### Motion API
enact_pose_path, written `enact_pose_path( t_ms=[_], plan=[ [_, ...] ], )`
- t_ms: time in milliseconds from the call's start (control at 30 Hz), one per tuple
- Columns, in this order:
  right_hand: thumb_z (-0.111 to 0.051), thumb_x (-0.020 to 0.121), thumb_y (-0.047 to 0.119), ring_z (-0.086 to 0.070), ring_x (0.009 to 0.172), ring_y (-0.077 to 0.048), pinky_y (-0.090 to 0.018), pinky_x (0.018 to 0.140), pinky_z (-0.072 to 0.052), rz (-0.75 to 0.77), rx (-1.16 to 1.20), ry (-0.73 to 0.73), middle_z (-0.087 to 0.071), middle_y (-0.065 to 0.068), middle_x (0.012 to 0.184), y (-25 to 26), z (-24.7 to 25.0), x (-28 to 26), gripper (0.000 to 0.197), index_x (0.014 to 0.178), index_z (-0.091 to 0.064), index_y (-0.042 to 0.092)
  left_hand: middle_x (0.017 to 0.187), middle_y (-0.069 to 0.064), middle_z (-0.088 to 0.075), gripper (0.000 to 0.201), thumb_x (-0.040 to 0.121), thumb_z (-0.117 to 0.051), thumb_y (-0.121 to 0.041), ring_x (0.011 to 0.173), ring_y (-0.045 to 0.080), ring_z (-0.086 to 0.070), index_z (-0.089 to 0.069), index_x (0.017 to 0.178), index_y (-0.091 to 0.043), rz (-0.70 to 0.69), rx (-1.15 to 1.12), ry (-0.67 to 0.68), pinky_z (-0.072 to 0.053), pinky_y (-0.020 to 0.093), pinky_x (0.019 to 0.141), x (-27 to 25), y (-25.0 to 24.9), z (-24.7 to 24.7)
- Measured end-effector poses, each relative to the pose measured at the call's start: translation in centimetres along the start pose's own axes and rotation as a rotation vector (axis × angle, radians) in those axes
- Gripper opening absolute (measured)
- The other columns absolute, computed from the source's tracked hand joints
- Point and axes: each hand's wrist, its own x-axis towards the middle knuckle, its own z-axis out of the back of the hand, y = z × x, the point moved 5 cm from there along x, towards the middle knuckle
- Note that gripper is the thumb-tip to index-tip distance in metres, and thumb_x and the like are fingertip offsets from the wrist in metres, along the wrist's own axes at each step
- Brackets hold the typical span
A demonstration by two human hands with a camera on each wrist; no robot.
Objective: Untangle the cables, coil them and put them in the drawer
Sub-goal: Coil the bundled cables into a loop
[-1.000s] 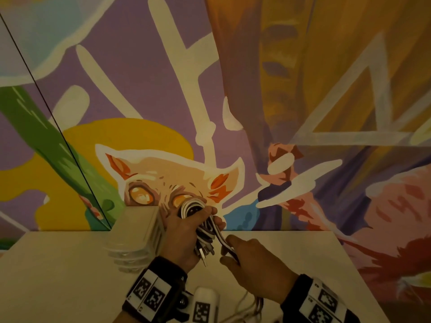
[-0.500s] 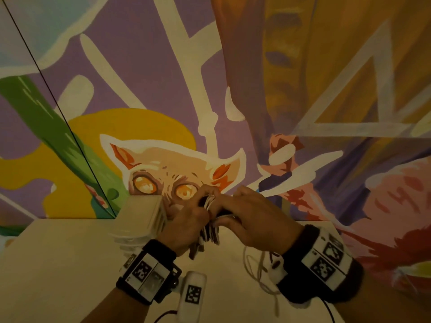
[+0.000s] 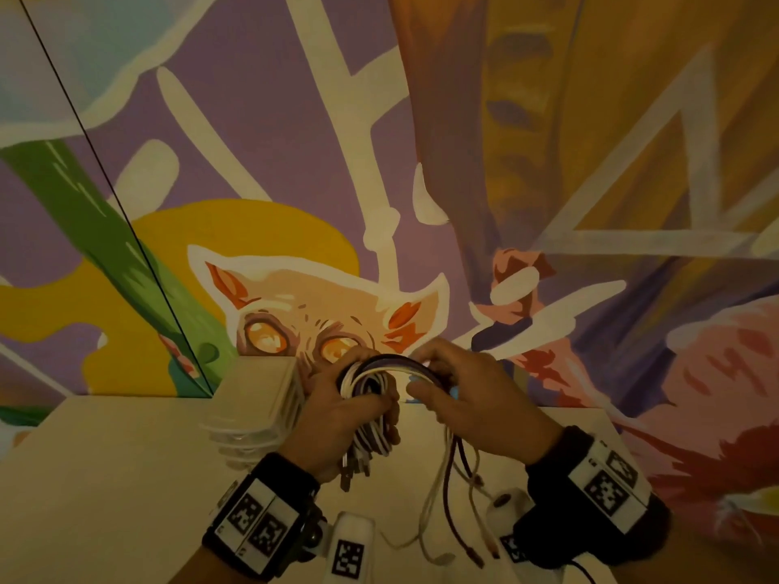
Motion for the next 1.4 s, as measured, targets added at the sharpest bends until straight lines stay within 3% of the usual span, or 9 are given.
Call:
enact_pose_path(
  t_ms=[167, 300, 467, 633, 833, 933, 1167, 1300, 1400],
  plan=[
    [-0.031, 0.102, 0.033, -0.057, 0.067, -0.023, -0.036, 0.060, -0.046, -0.061, -0.389, 0.088, -0.060, -0.005, 0.078, -1.1, -2.3, -0.5, 0.025, 0.108, -0.048, 0.016, 0.080, 0.023, -0.064, 0.027, 0.078, -0.072, -0.013, 0.066, 0.038, -0.061, -0.071, 0.104, -0.021, -0.041, -0.015, -0.072, -0.053, 0.044, 0.066, 0.5, -0.1, 0.1],
    [-0.036, 0.097, 0.020, -0.047, 0.062, -0.023, -0.029, 0.057, -0.031, -0.029, -0.642, 0.154, -0.055, -0.006, 0.082, 0.4, -2.9, -0.2, 0.022, 0.114, -0.048, 0.011, 0.118, 0.015, -0.066, 0.056, 0.071, -0.081, -0.025, 0.106, 0.035, -0.064, -0.060, 0.123, -0.020, -0.065, 0.033, -0.098, -0.055, 0.045, 0.085, 1.3, 0.3, 0.0],
    [-0.071, 0.078, 0.022, -0.038, 0.047, -0.019, -0.031, 0.054, -0.032, -0.003, -0.861, 0.139, -0.061, -0.004, 0.064, 2.5, -3.3, 0.8, 0.015, 0.078, -0.064, 0.010, 0.099, 0.009, -0.071, 0.052, 0.069, -0.083, -0.027, 0.106, 0.031, -0.066, -0.061, 0.114, -0.013, -0.081, -0.032, -0.081, -0.055, 0.037, 0.085, 1.8, 0.0, -0.9],
    [-0.036, 0.099, 0.021, -0.045, 0.070, -0.024, -0.035, 0.069, -0.035, -0.025, -0.919, 0.263, -0.065, -0.010, 0.097, 1.5, -3.9, 0.8, 0.025, 0.107, -0.057, 0.009, 0.101, 0.024, -0.067, 0.039, 0.065, -0.082, -0.022, 0.102, 0.043, -0.066, -0.069, 0.101, -0.017, -0.016, -0.076, -0.144, -0.054, 0.049, 0.086, 1.9, 0.6, -0.6],
    [-0.040, 0.099, 0.026, -0.061, 0.071, -0.026, -0.040, 0.064, -0.055, -0.150, -0.463, 0.185, -0.063, -0.009, 0.087, -2.4, -3.5, 0.6, 0.021, 0.118, -0.043, 0.017, 0.081, 0.022, -0.059, 0.023, 0.083, -0.065, 0.001, 0.074, 0.035, -0.064, -0.055, 0.102, -0.003, -0.103, -0.109, -0.223, -0.056, 0.051, 0.080, 3.1, -2.5, 0.9],
    [-0.052, 0.093, 0.040, -0.063, 0.081, -0.018, -0.030, 0.069, -0.052, -0.213, -0.451, 0.161, -0.063, 0.003, 0.091, -5.3, -1.4, 0.0, 0.024, 0.111, -0.047, 0.024, 0.074, 0.015, -0.057, 0.021, 0.081, -0.064, 0.002, 0.066, 0.032, -0.060, -0.054, 0.097, -0.009, -0.213, 0.064, -0.284, -0.058, 0.052, 0.076, 4.3, -7.6, 2.5],
    [-0.077, 0.055, 0.066, -0.048, 0.122, -0.017, -0.041, 0.099, -0.047, -0.313, -0.289, 0.235, -0.044, 0.007, 0.140, -5.4, 2.7, 0.9, 0.095, 0.133, -0.032, 0.037, 0.083, 0.018, -0.056, 0.021, 0.088, -0.062, 0.006, 0.069, 0.034, -0.062, -0.053, 0.100, -0.007, -0.222, 0.349, -0.246, -0.059, 0.057, 0.076, 5.7, -9.6, 0.6],
    [-0.075, 0.060, 0.066, -0.043, 0.126, -0.011, -0.033, 0.100, -0.043, -0.219, -0.154, 0.180, -0.039, 0.011, 0.146, -2.5, 1.4, 2.3, 0.098, 0.140, -0.028, 0.033, 0.083, 0.020, -0.058, 0.022, 0.085, -0.065, 0.003, 0.069, 0.034, -0.064, -0.054, 0.103, -0.005, -0.176, 0.349, -0.226, -0.058, 0.059, 0.075, 6.3, -8.1, -1.1],
    [-0.070, 0.081, 0.044, -0.060, 0.104, -0.012, -0.017, 0.084, -0.046, -0.157, 0.040, 0.132, -0.061, 0.002, 0.125, -1.4, -2.3, 3.2, 0.076, 0.142, -0.029, 0.025, 0.084, 0.026, -0.057, 0.023, 0.085, -0.066, 0.004, 0.069, 0.032, -0.064, -0.053, 0.103, -0.002, -0.165, 0.334, -0.212, -0.060, 0.046, 0.066, 6.5, -7.4, -2.5]
  ],
)
